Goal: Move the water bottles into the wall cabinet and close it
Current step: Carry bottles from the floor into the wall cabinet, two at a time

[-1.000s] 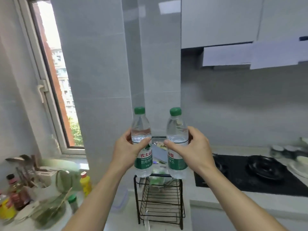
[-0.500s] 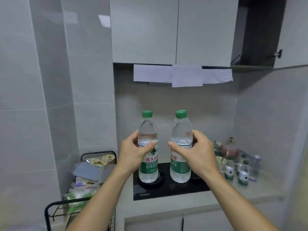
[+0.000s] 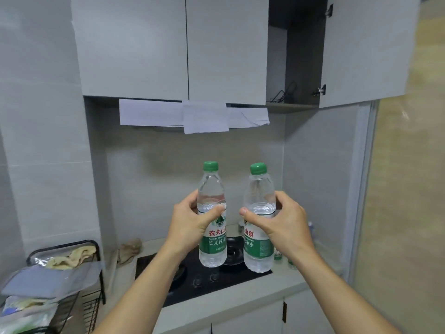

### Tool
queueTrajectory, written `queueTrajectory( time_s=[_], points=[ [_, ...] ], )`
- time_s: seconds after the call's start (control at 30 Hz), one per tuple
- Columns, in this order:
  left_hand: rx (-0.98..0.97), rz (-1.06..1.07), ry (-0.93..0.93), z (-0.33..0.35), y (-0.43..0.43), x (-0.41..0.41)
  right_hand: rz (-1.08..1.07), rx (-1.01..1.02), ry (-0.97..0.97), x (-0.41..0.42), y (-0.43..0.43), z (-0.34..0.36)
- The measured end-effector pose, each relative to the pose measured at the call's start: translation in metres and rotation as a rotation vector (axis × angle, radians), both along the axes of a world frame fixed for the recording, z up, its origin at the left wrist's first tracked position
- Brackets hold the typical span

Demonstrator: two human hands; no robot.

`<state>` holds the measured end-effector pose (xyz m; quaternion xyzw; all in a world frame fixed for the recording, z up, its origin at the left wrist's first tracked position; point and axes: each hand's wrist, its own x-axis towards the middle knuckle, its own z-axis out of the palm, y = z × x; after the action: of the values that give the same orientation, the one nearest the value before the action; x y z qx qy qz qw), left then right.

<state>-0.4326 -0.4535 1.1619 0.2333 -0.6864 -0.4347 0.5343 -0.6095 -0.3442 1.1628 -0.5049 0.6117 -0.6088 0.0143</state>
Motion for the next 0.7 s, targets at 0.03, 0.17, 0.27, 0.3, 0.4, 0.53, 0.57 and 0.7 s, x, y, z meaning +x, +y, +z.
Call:
queueTrajectory(
  time_s=[0.03, 0.17, 0.27, 0.3, 0.4, 0.53, 0.57, 0.7],
  points=[
    [-0.004, -0.012, -0.003, 0.002, -0.001, -0.01, -0.016, 0.001, -0.004, -0.008, 0.001, 0.001],
    [-0.004, -0.059, -0.007, 0.011, -0.007, -0.049, -0.057, 0.018, -0.018, -0.037, 0.004, 0.004],
    [0.0, -0.102, -0.01, 0.017, -0.016, -0.08, -0.087, 0.025, -0.033, -0.062, 0.004, 0.006],
    [0.0, -0.119, -0.008, 0.018, -0.019, -0.091, -0.102, 0.022, -0.034, -0.071, 0.003, 0.006],
    [-0.007, -0.153, -0.007, 0.019, -0.031, -0.122, -0.141, 0.012, -0.041, -0.098, -0.002, 0.008],
    [-0.003, -0.202, 0.018, 0.021, -0.055, -0.163, -0.175, -0.001, -0.045, -0.134, -0.018, 0.015],
    [-0.007, -0.213, 0.019, 0.023, -0.062, -0.172, -0.184, -0.003, -0.046, -0.142, -0.024, 0.017],
    [-0.045, -0.239, 0.008, 0.036, -0.093, -0.206, -0.226, -0.009, -0.025, -0.172, -0.051, 0.027]
  ],
)
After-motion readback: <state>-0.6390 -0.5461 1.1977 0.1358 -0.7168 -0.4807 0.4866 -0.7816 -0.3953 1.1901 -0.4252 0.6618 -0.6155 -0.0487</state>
